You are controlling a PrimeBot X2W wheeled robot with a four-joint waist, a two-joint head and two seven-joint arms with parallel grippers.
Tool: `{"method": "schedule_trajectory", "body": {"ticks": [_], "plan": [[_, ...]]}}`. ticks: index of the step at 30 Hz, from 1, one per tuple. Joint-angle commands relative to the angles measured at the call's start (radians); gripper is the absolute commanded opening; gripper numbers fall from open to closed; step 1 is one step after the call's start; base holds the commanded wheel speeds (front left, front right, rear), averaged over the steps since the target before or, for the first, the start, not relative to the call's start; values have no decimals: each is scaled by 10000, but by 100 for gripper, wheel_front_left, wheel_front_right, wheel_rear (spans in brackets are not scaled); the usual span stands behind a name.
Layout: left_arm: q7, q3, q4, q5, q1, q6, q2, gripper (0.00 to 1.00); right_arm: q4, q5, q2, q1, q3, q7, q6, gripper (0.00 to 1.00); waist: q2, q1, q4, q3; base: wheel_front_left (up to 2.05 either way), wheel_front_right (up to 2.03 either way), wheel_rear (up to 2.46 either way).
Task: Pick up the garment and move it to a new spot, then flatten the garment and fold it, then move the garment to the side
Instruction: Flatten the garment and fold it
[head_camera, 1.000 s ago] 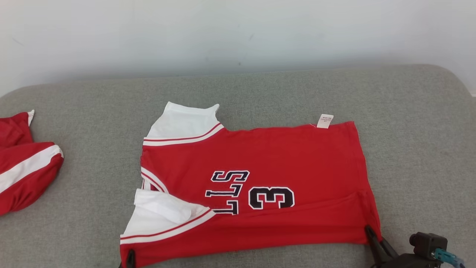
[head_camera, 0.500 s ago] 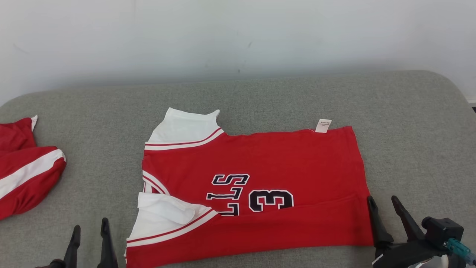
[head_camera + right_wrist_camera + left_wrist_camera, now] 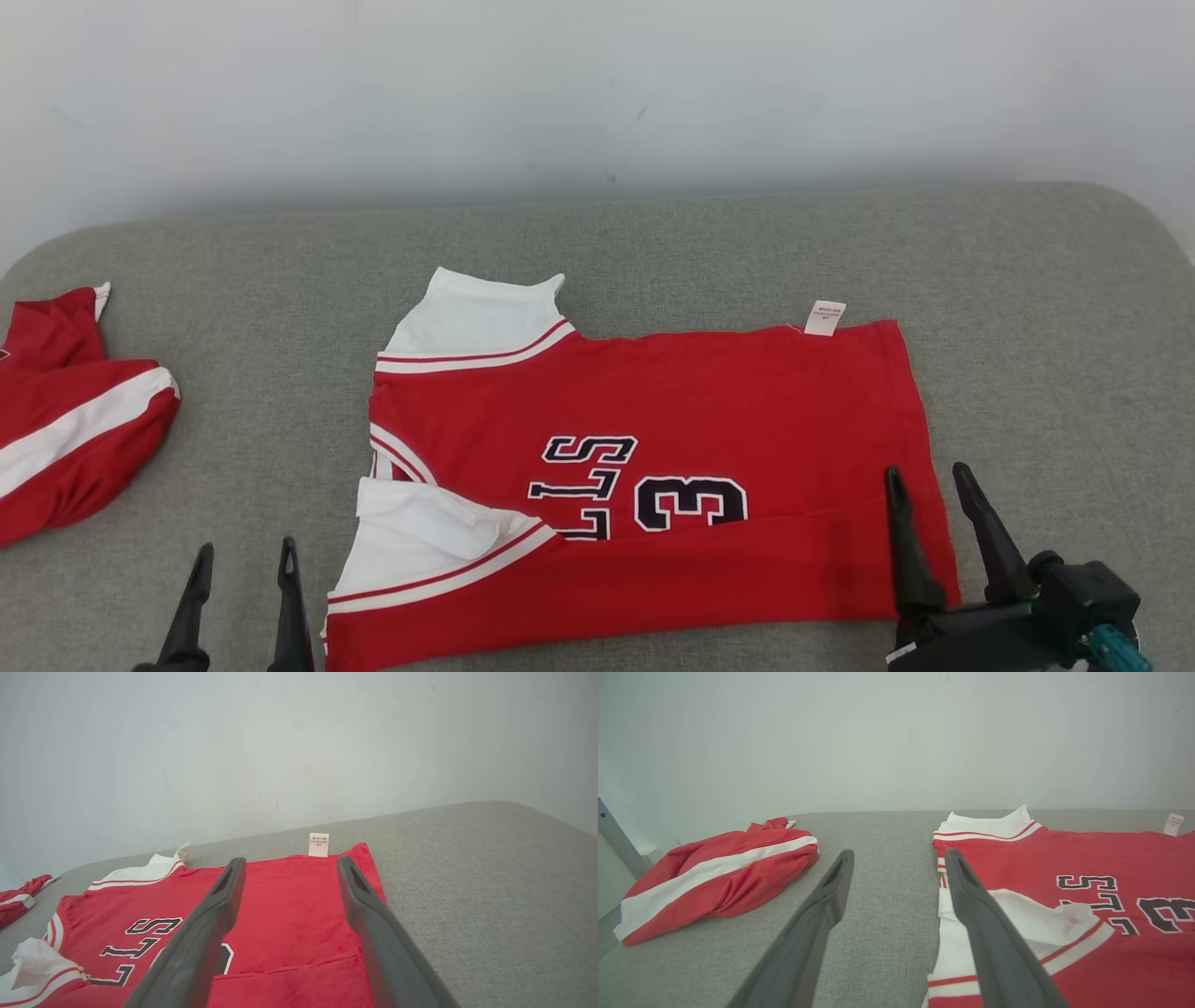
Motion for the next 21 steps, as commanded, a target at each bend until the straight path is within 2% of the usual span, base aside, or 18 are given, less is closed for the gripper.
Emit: {"method": "schedule_trajectory", "body": {"ticks": [1, 8, 14, 17, 21], "plan": [[-32, 41, 35, 31, 208, 65, -37, 100, -182, -239, 139, 216, -38, -1, -27, 100, 0, 0, 14, 14, 0, 0, 0], [-32, 62, 433, -51, 517, 253, -60, 100, -817, -1005, 528, 761, -220, -3, -26, 100, 0, 0, -60, 33, 0, 0, 0], [-32, 27, 494, -253, 456, 344, -64, 100, -837, -1207, 667, 911, -252, -4, -26, 100, 0, 0, -84, 79, 0, 0, 0], [-32, 117, 504, -273, 234, 314, -64, 100, -834, -1196, 693, 798, -301, -4, -27, 100, 0, 0, -130, 139, 0, 0, 0], [-32, 129, 569, -179, -296, 66, 83, 100, -798, -1121, 711, 491, -435, -4, -27, 100, 0, 0, -256, 291, 0, 0, 0]]}}
